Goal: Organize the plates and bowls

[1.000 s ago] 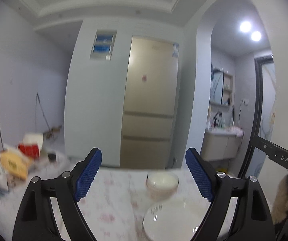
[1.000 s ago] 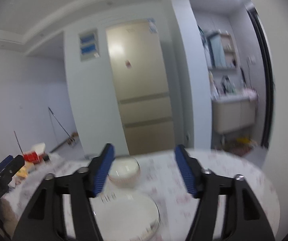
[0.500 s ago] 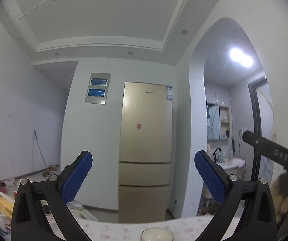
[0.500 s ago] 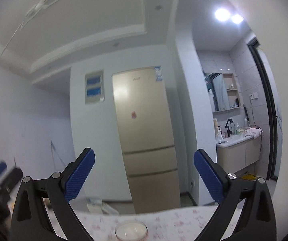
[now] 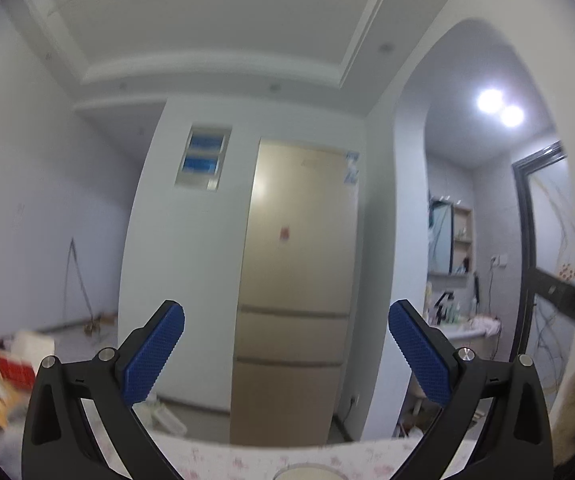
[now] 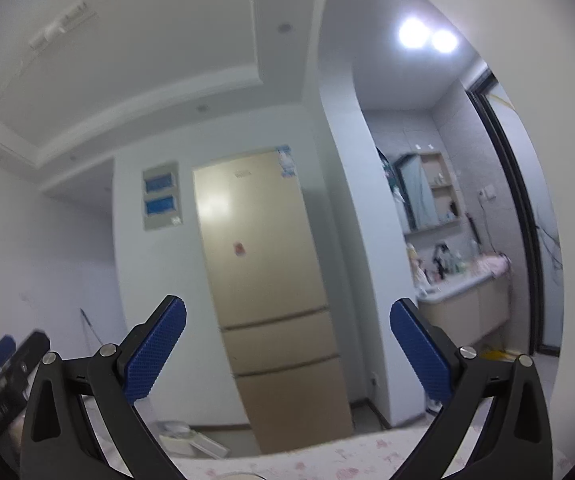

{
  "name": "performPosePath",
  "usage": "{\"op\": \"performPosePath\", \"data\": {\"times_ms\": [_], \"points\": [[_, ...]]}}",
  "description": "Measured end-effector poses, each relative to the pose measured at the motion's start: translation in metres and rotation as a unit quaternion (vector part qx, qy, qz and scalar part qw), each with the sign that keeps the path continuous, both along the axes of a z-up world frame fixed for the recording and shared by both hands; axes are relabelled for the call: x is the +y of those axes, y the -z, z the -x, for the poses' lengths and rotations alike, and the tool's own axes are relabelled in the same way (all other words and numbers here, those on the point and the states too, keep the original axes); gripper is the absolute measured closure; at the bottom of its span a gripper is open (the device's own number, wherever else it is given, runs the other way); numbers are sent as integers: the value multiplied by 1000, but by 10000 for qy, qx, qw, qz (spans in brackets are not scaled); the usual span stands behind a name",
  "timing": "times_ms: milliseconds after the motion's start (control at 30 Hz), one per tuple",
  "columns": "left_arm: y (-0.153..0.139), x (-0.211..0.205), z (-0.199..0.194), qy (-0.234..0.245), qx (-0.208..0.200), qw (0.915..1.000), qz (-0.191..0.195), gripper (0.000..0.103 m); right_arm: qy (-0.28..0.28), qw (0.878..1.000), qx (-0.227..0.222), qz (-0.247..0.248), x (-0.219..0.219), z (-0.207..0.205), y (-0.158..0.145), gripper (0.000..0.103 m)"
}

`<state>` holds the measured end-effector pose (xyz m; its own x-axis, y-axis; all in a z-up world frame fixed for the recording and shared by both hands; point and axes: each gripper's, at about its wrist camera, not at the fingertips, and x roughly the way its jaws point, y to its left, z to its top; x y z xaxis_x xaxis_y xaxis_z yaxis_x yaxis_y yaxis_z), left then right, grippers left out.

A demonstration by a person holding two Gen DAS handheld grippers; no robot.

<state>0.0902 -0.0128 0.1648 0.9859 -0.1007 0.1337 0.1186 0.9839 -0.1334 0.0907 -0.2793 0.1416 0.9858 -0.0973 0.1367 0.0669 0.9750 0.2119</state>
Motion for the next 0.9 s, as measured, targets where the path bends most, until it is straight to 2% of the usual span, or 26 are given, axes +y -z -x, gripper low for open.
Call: {"op": "performPosePath", "data": {"times_ms": [100,167,267,333,400,467,500,600,633,700,800,833,900], "points": [[17,1,-39,191,567,9982,62,0,-283,9988,393,14,-3,-21,8,1],[26,6,-53,247,682,9972,199,0,-422,9977,527,-8,-5,-33,17,1],[29,3,-72,283,917,9953,-119,0,-484,9949,881,6,-7,-54,29,1],[31,4,-82,295,1056,9934,-323,0,-758,9881,1332,-165,-10,-73,38,1],[33,5,-92,257,1238,9915,-309,0,-1187,9767,1737,-424,-11,-89,49,1],[39,9,-104,418,1638,9855,-160,0,-1428,9696,1917,-530,-10,-101,58,1],[43,10,-113,551,1856,9811,-49,0,-1448,9674,2007,-530,-9,-107,63,1],[61,15,-142,839,2669,9596,295,0,-1385,9597,2367,-618,-9,-130,84,1],[70,17,-155,932,2967,9494,430,0,-1400,9556,2499,-682,-10,-138,92,1],[85,20,-171,987,3296,9371,594,0,-1544,9439,2798,-828,-11,-154,109,1],[116,19,-203,1054,3843,9151,615,0,-1877,9211,3249,-1040,-8,-180,136,2],[131,18,-216,1115,4127,9021,592,0,-2005,9114,3414,-1119,-8,-189,146,2],[155,22,-228,1168,4444,8852,729,0,-2181,8933,3705,-1307,-8,-200,167,4]]}}
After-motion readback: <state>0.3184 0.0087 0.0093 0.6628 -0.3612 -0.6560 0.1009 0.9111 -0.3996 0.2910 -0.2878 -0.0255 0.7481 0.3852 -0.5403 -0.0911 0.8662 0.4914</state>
